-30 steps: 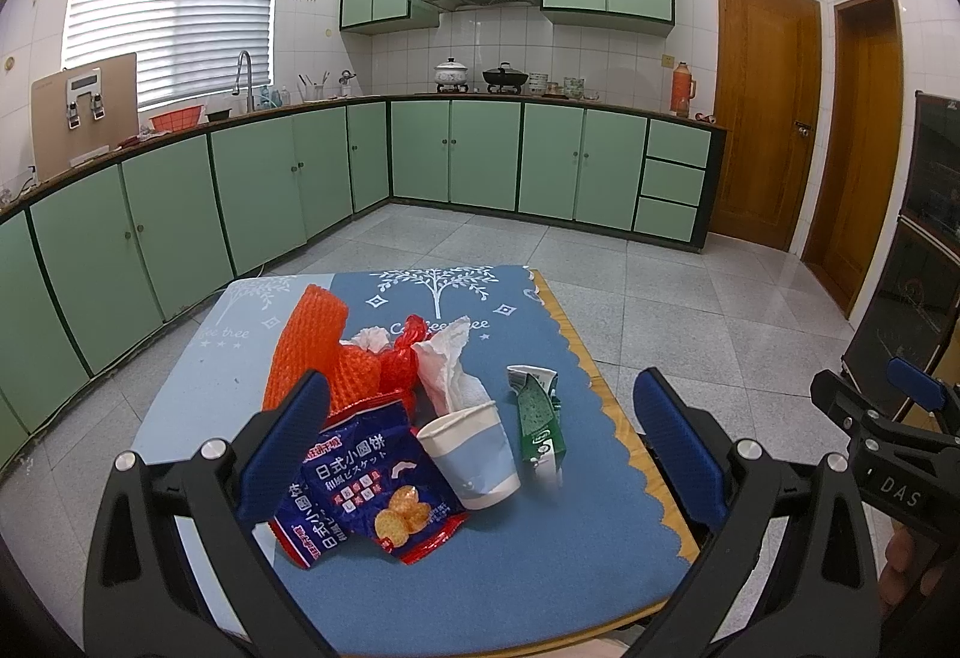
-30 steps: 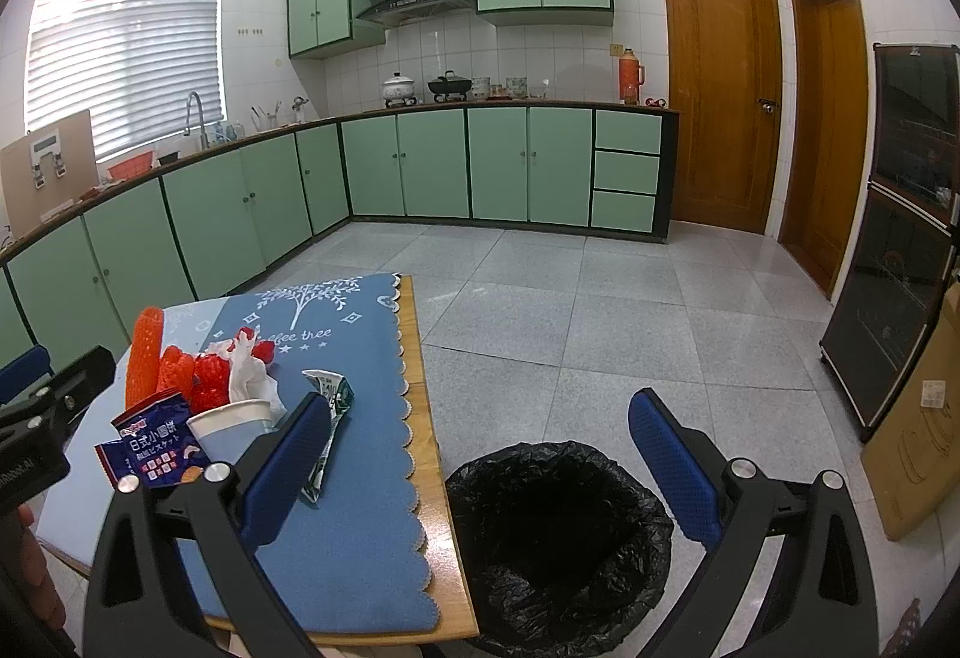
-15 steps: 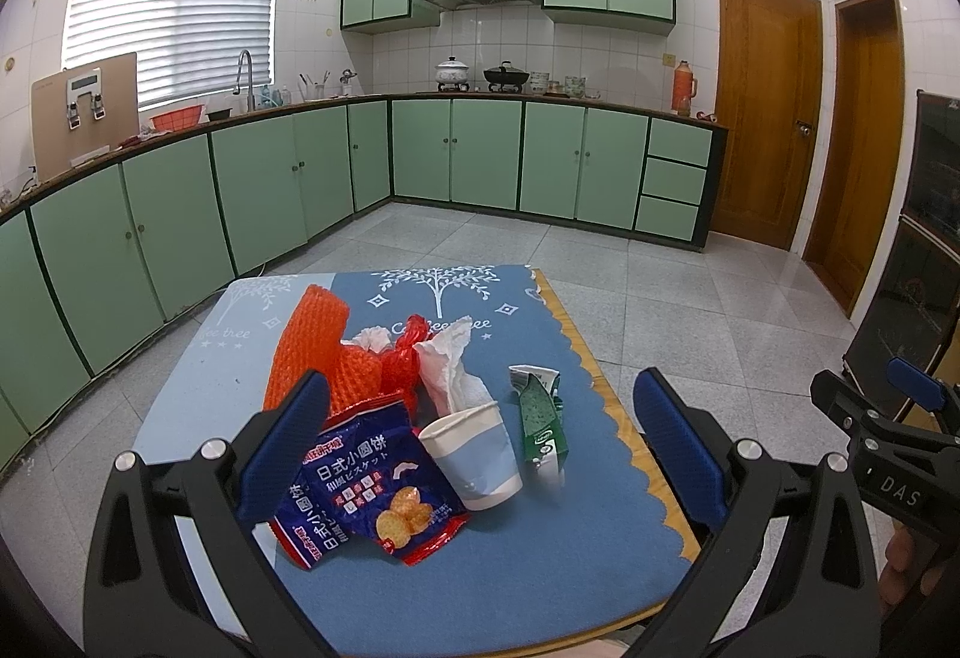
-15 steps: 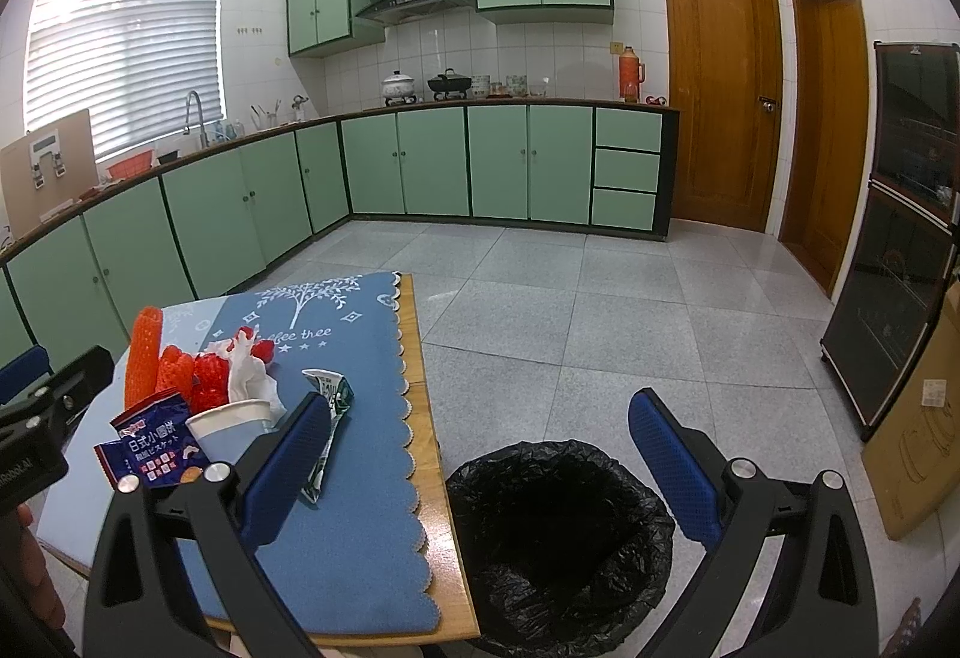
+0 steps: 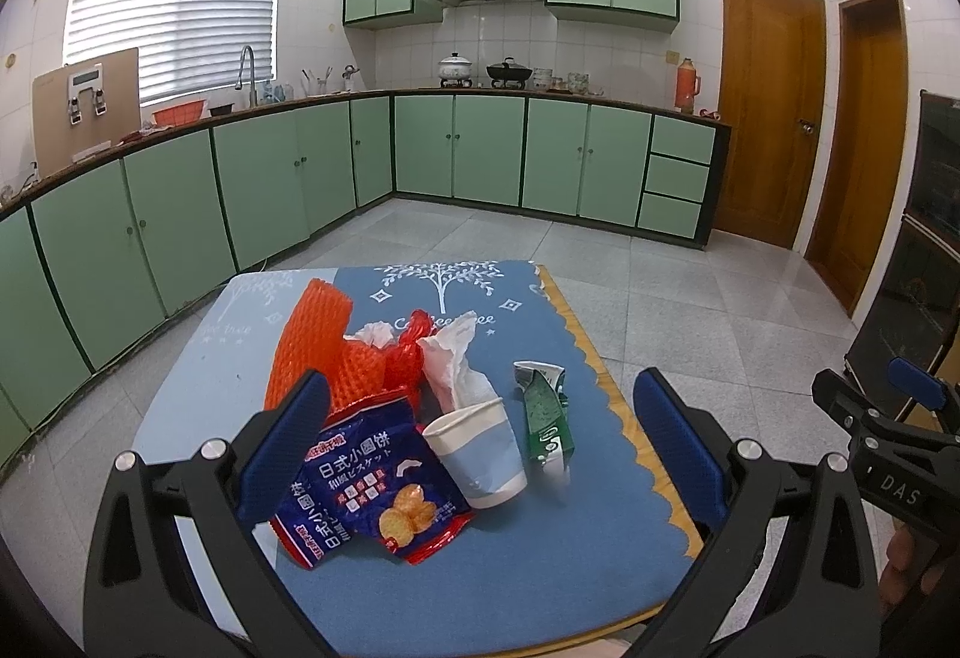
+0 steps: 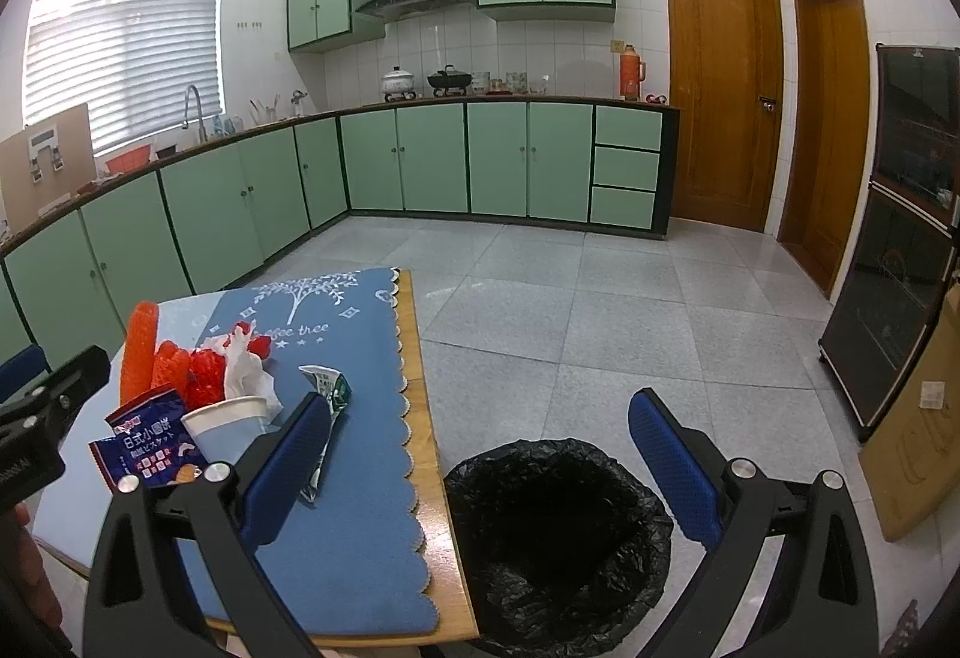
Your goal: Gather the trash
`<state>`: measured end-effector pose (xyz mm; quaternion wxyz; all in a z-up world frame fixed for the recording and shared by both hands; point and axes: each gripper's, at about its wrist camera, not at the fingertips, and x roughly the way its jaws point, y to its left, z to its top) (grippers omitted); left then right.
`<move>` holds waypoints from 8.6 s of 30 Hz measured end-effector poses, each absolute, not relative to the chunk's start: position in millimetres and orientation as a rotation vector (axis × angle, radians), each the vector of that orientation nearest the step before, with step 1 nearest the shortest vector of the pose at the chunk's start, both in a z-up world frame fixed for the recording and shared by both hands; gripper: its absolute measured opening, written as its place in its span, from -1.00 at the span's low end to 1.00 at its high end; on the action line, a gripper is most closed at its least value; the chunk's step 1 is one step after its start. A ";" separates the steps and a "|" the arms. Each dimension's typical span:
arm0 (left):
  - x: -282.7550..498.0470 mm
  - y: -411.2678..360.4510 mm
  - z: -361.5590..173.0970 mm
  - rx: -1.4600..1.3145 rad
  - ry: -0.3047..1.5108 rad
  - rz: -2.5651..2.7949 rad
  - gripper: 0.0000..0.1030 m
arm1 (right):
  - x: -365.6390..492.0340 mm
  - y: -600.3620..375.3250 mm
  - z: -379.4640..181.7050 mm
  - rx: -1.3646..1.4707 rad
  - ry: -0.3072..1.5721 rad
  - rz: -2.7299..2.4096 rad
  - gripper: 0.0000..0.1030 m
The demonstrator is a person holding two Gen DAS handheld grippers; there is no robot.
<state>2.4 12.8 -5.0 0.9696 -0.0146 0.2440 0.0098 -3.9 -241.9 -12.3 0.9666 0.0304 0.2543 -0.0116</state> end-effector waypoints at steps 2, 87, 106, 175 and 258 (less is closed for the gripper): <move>4.0 13.9 -6.4 -0.031 0.497 0.022 0.90 | -2.8 -241.4 -11.6 0.060 0.517 -0.024 0.88; 123.1 79.4 12.8 -0.182 0.419 -0.007 -0.78 | 154.8 -167.7 13.1 0.236 0.530 0.496 -0.96; 155.4 -143.4 -83.3 -0.100 0.645 -0.527 -0.79 | 99.3 -346.8 -74.4 0.220 0.663 -0.033 -0.96; 83.8 114.3 -117.6 -0.172 0.628 0.037 -0.36 | 109.9 -132.9 -96.0 0.037 0.687 0.355 0.42; 47.7 116.3 -96.6 -0.141 0.551 0.145 -1.00 | 125.2 -108.3 -151.0 -0.010 0.880 0.365 0.01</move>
